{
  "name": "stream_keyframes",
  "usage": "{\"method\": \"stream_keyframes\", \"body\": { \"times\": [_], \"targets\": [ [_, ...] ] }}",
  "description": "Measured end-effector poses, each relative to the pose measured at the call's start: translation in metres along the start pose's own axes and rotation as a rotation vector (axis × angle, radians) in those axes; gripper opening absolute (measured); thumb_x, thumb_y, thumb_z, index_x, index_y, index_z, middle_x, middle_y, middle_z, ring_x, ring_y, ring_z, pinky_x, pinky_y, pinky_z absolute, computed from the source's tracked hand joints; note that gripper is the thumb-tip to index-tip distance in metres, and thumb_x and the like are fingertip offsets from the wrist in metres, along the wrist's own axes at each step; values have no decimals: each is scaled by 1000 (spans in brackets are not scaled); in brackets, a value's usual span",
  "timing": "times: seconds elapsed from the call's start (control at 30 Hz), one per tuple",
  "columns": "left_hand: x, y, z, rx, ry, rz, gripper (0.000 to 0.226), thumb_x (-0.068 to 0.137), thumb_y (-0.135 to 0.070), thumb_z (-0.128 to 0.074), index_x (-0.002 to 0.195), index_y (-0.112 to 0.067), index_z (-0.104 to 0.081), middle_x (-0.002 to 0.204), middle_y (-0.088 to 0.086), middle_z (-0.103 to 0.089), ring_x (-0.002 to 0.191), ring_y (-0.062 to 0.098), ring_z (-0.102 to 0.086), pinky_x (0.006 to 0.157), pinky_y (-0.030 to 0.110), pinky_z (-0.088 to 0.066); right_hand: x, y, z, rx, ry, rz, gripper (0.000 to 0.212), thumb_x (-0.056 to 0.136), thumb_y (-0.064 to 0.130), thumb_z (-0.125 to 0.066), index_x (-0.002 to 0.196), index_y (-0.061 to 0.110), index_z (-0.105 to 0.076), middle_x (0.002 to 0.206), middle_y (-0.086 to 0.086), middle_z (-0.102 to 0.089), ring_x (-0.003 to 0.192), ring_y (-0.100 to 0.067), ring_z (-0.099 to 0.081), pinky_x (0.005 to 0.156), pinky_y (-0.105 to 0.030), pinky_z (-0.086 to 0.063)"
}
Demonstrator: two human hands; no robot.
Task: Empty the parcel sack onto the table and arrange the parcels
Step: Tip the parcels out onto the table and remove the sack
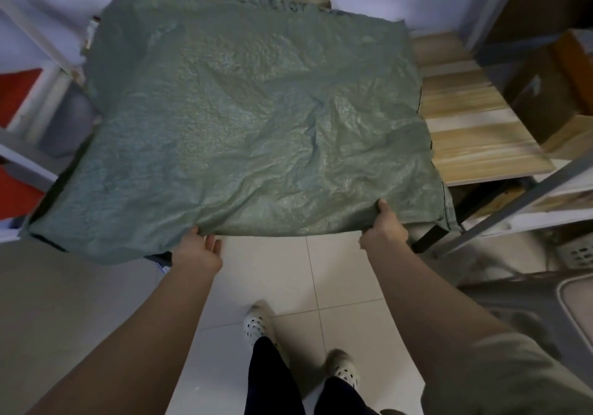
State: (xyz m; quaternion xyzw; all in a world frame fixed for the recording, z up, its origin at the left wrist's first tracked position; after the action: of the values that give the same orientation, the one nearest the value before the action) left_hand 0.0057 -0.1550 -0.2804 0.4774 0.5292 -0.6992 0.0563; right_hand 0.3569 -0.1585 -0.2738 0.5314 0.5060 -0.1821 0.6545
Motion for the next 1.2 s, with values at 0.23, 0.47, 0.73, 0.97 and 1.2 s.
{"method": "stream_keyframes", "body": {
  "times": [0.23,0.47,0.73,0.97,1.2],
  "targets": [
    [-88,-81,-10,-15,-454,-397,48,91,-38,-49,132,-15,-58,151,10,-30,130,27,-40,111,36,-31,-63,71,-7,-10,-144,294,49,90,46,-67,127,14,-60,112,0,-64,90,-18,-54,80,-31,-41],
    [-148,-199,-46,165,-511,-864,56,76,-52,-51,113,-14,-70,155,6,-31,131,32,-41,110,42,-31,-118,166,-71,112,-18,691,54,84,46,-72,124,11,-64,113,3,-66,99,-20,-66,88,-31,-51],
    [-127,-280,-120,411,-279,-1039,28,90,-37,-56,94,-9,-59,162,-2,-17,143,33,-25,113,60,-17,-116,222,-170,-70,198,793,49,95,48,-57,133,17,-59,136,-4,-57,121,-28,-56,105,-43,-45],
    [-59,-342,-220,541,-65,-1182,34,95,-37,-54,78,-10,-43,163,0,-18,138,35,-35,106,53,-34,-70,248,-282,-420,396,912,71,94,63,-47,155,39,-21,164,5,-20,148,-26,-27,120,-50,-25],
    [33,-393,-330,871,135,-1003,59,95,-61,-32,122,-15,-59,155,15,-32,134,39,-41,111,56,-30,-30,244,-379,-1131,343,1115,91,87,25,-65,159,28,-9,158,-11,-26,135,-38,-40,115,-47,-34]
  ]
}}
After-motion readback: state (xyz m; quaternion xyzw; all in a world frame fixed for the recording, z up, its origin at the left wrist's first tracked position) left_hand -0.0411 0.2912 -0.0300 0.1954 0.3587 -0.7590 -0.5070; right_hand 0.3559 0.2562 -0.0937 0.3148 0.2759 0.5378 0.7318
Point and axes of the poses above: each hand's wrist, its own x-axis towards the middle knuckle, its own z-axis out of the back of the hand, y = z × x, the point moved 6 cm from there along x, towards the middle knuckle
